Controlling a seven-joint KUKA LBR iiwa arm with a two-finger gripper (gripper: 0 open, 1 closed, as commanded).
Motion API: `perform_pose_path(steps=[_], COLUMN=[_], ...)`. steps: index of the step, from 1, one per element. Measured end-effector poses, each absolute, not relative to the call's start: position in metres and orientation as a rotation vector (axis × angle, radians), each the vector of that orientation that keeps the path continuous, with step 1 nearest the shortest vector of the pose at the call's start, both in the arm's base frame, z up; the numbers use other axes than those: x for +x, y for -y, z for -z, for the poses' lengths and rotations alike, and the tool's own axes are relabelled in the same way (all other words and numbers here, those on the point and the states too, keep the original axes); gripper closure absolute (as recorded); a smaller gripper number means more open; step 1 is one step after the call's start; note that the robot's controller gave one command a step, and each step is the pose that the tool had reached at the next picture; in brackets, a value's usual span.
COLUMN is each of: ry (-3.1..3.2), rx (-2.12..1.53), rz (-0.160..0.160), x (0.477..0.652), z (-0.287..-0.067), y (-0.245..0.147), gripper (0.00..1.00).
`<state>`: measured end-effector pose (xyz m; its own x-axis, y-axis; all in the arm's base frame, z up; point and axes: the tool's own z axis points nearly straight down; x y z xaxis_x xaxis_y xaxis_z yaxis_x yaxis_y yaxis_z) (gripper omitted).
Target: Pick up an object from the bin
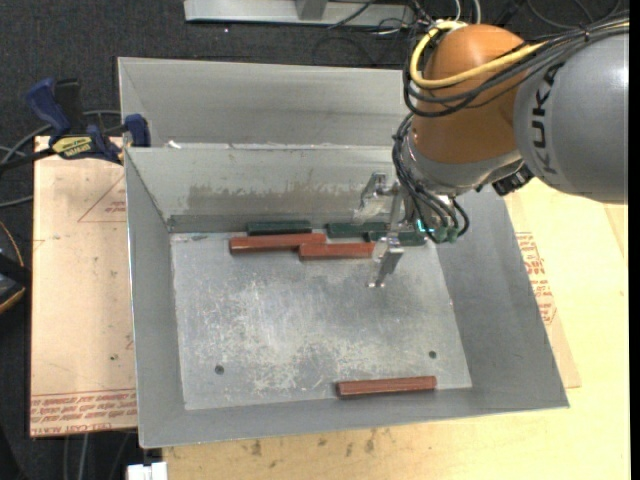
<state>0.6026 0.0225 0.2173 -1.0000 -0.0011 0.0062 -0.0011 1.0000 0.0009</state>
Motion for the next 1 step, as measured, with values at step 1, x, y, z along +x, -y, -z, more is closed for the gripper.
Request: perform_pose_path(steps=[1], ry=[3.143], rx=[0.001], rz=[0.002], x=[0.6041], z=[-0.2218], y=[-0.0224], gripper=[0.00])
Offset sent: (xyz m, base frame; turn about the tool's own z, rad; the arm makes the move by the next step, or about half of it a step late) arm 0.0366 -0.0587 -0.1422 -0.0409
